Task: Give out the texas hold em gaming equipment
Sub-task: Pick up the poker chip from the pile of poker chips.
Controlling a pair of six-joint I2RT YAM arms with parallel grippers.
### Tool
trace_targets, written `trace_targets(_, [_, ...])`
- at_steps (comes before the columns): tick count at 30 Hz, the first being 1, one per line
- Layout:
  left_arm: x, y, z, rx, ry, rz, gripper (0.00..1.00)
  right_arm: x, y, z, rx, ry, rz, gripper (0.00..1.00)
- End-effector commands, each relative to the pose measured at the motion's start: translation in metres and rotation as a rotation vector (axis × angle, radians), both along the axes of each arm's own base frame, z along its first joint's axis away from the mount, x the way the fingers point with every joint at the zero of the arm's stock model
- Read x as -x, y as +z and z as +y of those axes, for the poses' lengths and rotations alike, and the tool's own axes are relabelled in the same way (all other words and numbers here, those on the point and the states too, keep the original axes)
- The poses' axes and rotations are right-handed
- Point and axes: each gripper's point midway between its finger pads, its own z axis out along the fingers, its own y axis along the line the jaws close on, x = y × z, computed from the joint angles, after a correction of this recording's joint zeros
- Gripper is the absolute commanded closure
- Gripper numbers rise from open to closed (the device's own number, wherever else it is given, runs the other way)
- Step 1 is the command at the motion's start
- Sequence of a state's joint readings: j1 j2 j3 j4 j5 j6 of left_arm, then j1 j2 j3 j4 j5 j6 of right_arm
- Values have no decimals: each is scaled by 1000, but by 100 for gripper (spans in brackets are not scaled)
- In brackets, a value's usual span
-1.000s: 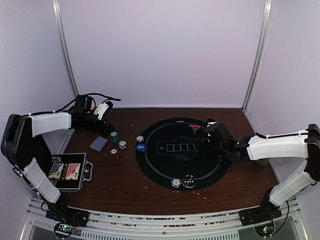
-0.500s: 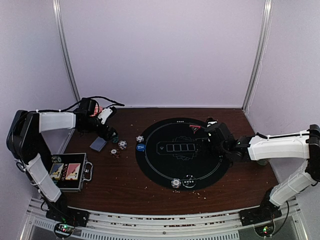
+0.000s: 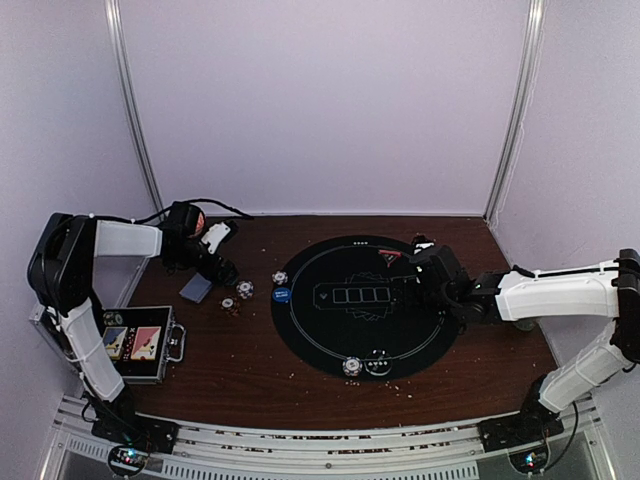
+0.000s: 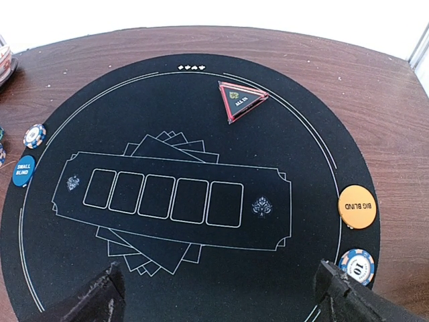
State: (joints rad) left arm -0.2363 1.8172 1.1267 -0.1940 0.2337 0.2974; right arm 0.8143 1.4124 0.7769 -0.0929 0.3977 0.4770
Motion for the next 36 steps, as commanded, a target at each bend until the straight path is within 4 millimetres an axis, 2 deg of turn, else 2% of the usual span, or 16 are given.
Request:
trace_targets(1, [-20, 8, 0, 11, 16, -59, 8, 1, 3, -1, 5, -7, -18, 0])
trace_targets(11, [-21, 4, -2, 18, 8, -50, 16, 1, 2, -1, 8, -8, -19, 0])
trace_targets(23, [-21, 0, -4, 21, -4, -34, 35, 1, 2, -1, 9, -8, -20, 0])
trace_targets(36, [-19, -6, -6, 23, -16, -9, 38, 1, 4, -2, 11, -10, -24, 0])
